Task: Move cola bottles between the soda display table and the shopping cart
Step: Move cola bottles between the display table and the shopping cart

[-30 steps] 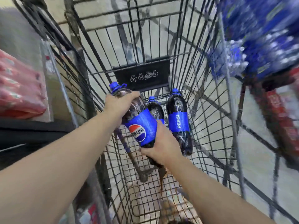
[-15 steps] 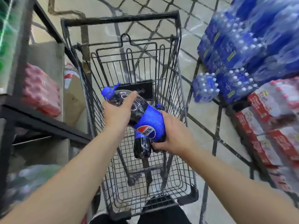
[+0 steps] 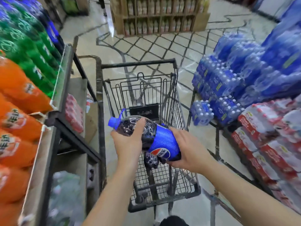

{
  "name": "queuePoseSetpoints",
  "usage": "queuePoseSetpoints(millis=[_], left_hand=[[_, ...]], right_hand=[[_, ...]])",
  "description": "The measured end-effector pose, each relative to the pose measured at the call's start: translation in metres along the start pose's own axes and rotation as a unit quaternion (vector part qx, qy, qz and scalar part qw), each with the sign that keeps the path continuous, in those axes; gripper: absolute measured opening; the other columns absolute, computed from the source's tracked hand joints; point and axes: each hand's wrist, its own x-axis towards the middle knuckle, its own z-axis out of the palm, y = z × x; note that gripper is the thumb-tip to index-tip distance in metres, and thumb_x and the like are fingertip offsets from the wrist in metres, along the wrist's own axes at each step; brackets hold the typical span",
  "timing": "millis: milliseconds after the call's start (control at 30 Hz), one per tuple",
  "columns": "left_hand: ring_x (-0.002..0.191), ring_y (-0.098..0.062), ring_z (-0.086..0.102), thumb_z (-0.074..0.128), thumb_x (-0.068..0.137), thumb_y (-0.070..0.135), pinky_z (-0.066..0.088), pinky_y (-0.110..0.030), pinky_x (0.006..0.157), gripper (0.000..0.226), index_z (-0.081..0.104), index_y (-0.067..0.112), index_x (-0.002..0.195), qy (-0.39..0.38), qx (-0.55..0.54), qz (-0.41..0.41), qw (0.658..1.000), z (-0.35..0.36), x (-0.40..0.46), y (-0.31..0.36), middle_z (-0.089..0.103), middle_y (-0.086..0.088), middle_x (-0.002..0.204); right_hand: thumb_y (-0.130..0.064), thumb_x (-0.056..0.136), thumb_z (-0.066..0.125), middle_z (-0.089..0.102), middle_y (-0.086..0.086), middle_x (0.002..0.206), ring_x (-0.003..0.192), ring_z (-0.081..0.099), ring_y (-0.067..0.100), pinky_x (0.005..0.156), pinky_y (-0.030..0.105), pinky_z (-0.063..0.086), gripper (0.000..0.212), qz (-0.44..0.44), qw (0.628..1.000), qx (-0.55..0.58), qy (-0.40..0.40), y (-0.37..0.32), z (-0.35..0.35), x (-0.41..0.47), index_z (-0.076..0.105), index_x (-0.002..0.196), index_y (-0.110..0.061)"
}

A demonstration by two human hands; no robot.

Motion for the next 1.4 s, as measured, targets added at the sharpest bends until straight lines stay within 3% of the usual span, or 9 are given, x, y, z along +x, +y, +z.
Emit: queuePoseSetpoints(millis=[233,467,600,700,800,967,1133,1233,1400], left_hand=[[0.101,-0.009,0.072,0.090,0.049,0.066,0.058,-0.046,0.102,0.092,0.046,0.026,0.119,-0.026,0.002,0.071,0.997,-0.072,-0.072,0.039,0.069,0.011,0.109],[0.095,0.002,0.064,0.092,0.075,0.050,0.053,-0.034,0.095,0.076,0.048,0.019,0.128,-0.047,0.045,0.107,0.992,-0.129,-0.145,0.074,0.066,0.015,0.107],[0.099,-0.007,0.069,0.092,0.073,0.055,0.052,-0.028,0.084,0.077,0.055,0.016,0.129,-0.046,0.043,0.134,0.989,-0.148,-0.180,0.084,0.071,0.006,0.111],[0.102,-0.008,0.071,0.091,0.067,0.063,0.054,-0.025,0.087,0.084,0.059,0.015,0.128,-0.047,0.034,0.154,0.986,-0.160,-0.211,0.088,0.073,0.003,0.113],[0.098,0.007,0.066,0.092,0.074,0.052,0.045,-0.008,0.082,0.077,0.056,0.014,0.131,-0.029,0.035,0.183,0.982,-0.173,-0.243,0.088,0.069,0.007,0.114],[0.100,-0.008,0.071,0.092,0.063,0.061,0.057,-0.039,0.100,0.084,0.056,0.020,0.128,0.028,0.018,0.193,0.981,-0.199,-0.306,0.083,0.073,0.006,0.113],[0.100,-0.012,0.067,0.092,0.073,0.053,0.054,-0.034,0.092,0.072,0.051,0.021,0.124,0.105,0.019,0.202,0.974,-0.236,-0.372,0.068,0.067,0.006,0.112],[0.092,-0.009,0.064,0.090,0.078,0.046,0.045,-0.013,0.071,0.066,0.050,0.017,0.122,0.145,0.022,0.207,0.967,-0.267,-0.406,0.057,0.063,0.008,0.103],[0.099,-0.019,0.067,0.091,0.076,0.045,0.047,-0.026,0.077,0.065,0.055,0.013,0.120,0.222,0.017,0.213,0.951,-0.331,-0.454,0.041,0.067,0.004,0.105]], right_hand=[[-0.061,0.060,0.075,0.053,0.010,0.145,0.130,0.053,0.031,0.110,0.047,0.045,0.115,-0.003,0.997,-0.011,0.074,-0.084,-0.037,-0.073,0.029,0.153,-0.011],[-0.062,0.059,0.078,0.051,0.005,0.147,0.131,0.051,0.025,0.111,0.041,0.042,0.121,0.008,0.993,-0.029,0.118,-0.147,-0.066,-0.144,0.029,0.157,-0.013],[-0.057,0.060,0.084,0.051,0.004,0.148,0.130,0.051,0.025,0.109,0.036,0.039,0.120,0.009,0.990,-0.026,0.135,-0.171,-0.080,-0.179,0.030,0.158,-0.012],[-0.056,0.063,0.085,0.047,0.002,0.150,0.131,0.048,0.022,0.108,0.032,0.036,0.120,0.003,0.990,-0.027,0.139,-0.182,-0.089,-0.205,0.027,0.159,-0.013],[-0.058,0.065,0.085,0.042,0.000,0.154,0.136,0.043,0.020,0.111,0.031,0.032,0.123,-0.008,0.991,-0.021,0.131,-0.190,-0.096,-0.228,0.021,0.161,-0.016],[-0.057,0.067,0.086,0.037,-0.002,0.157,0.138,0.038,0.019,0.111,0.029,0.030,0.124,-0.042,0.993,-0.005,0.114,-0.208,-0.104,-0.270,0.016,0.161,-0.018],[-0.057,0.065,0.087,0.041,-0.001,0.152,0.137,0.040,0.020,0.112,0.027,0.028,0.124,-0.102,0.990,0.033,0.095,-0.225,-0.096,-0.311,0.018,0.161,-0.018],[-0.057,0.065,0.086,0.042,0.000,0.152,0.137,0.043,0.022,0.115,0.032,0.032,0.123,-0.141,0.986,0.041,0.079,-0.246,-0.086,-0.333,0.020,0.160,-0.017],[-0.054,0.066,0.086,0.045,0.003,0.150,0.134,0.045,0.024,0.112,0.033,0.034,0.120,-0.212,0.974,0.060,0.056,-0.296,-0.072,-0.371,0.023,0.160,-0.015]])
